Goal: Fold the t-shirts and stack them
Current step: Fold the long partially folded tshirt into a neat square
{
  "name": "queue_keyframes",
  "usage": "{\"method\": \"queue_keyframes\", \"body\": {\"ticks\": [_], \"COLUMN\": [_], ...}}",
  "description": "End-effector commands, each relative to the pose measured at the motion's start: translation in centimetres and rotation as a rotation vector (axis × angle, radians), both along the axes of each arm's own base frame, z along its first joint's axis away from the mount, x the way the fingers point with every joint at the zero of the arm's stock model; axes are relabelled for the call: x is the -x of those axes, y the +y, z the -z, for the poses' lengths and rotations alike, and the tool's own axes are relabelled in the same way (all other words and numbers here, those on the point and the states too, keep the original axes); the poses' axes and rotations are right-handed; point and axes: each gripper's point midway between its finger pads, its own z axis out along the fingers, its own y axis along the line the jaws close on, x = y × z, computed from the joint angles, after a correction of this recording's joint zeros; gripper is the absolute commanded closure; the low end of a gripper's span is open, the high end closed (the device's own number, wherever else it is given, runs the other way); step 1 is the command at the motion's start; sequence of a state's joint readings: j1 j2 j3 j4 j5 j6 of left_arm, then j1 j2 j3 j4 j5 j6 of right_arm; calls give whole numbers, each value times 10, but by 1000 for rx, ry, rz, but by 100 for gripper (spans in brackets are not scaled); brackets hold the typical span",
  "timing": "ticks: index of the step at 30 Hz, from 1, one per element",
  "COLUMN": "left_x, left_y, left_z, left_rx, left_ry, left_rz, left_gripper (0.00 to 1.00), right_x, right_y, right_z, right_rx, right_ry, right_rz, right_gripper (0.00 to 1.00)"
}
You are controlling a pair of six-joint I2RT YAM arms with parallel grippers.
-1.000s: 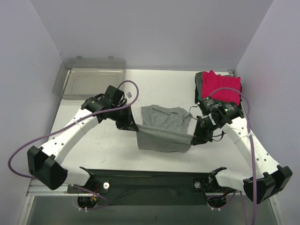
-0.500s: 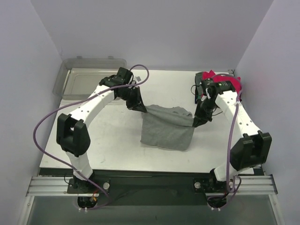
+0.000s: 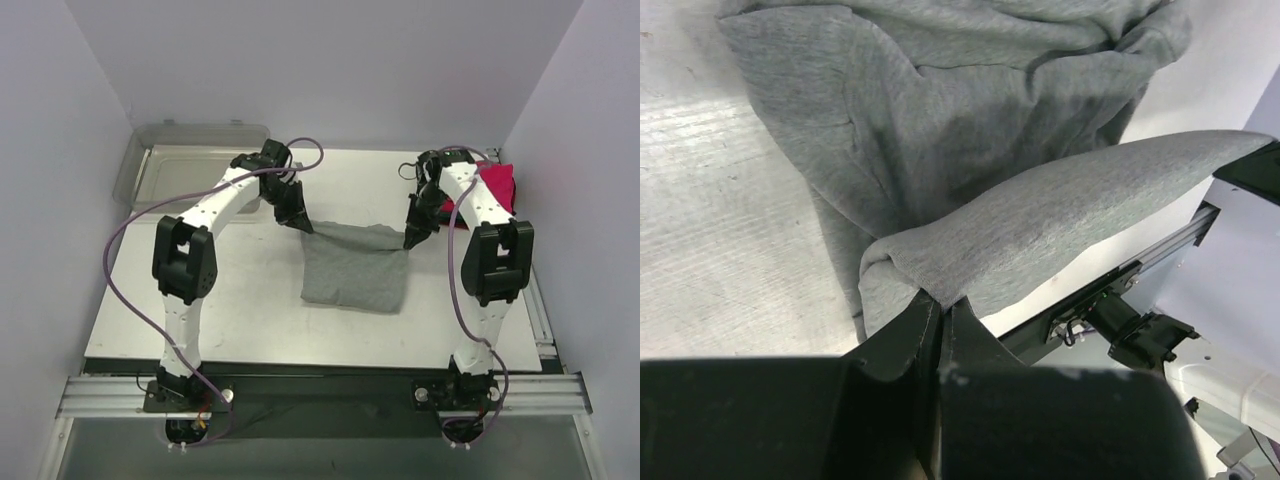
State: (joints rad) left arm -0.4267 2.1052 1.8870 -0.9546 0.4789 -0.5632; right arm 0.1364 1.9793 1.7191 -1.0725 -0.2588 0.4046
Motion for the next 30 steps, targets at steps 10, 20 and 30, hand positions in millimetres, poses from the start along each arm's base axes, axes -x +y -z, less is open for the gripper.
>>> {"method": "queue_keyframes", "body": {"ticks": [10,20,30], "left_x": [-48,-76,31], "left_y": [13,12,3], "left_z": [6,-21,0], "left_rx": [-33,-60,-1], "left_ry": [-41,-179,-193], "left_rz": [-77,-92,36], "left_gripper": [97,34,34], "right_x": [-42,-69,24], "right_y": [-4,10,24], "right_z": [14,-19,-5], "right_rx": [-26,-116,-212], "right_ry": [24,-96,-91], "right_rz": [-11,-7,-39], "right_gripper": [100,16,31]}}
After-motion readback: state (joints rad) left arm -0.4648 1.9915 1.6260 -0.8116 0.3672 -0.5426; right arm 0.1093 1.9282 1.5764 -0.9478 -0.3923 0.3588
